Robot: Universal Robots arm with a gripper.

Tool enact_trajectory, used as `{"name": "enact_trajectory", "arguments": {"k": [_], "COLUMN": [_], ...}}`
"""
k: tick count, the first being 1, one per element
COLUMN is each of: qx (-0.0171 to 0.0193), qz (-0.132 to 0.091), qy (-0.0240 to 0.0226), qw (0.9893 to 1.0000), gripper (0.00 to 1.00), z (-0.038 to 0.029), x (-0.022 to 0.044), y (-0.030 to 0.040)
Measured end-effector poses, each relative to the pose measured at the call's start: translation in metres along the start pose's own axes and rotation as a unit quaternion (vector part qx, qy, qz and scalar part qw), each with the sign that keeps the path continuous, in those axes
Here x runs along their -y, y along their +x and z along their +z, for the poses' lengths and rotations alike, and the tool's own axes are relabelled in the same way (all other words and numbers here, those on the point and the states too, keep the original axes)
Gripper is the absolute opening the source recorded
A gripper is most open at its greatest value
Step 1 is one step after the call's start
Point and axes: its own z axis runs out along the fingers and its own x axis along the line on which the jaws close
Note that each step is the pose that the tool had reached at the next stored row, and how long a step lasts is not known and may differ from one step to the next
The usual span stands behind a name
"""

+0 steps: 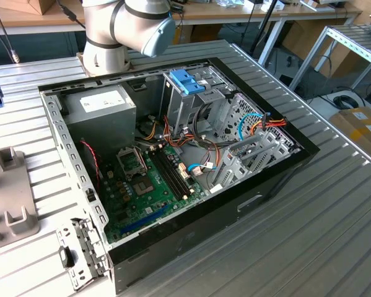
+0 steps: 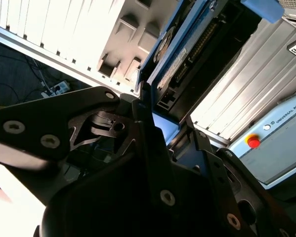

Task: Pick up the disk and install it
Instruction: 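Pick up the disk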

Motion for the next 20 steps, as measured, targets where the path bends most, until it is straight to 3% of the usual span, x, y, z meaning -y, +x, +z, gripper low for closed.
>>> {"name": "enact_trajectory", "arguments": {"k": [4, 8, 15, 20], "qx": [0.0037, 0.0099, 0.016, 0.0181], "qz": [0.0, -0.001, -0.001, -0.001], "qy": [-0.0003, -0.001, -0.0026, -0.0036], "qw": [1.0, 1.0, 0.9999, 0.9998], "gripper": [0.37, 0.37, 0.37, 0.37], "z": [-0.0003, -0.0006, -0.0014, -0.0018], "x": [0.0024, 0.0055, 0.0138, 0.0192], "y": [0.008, 0.0162, 0.0304, 0.0359]}}
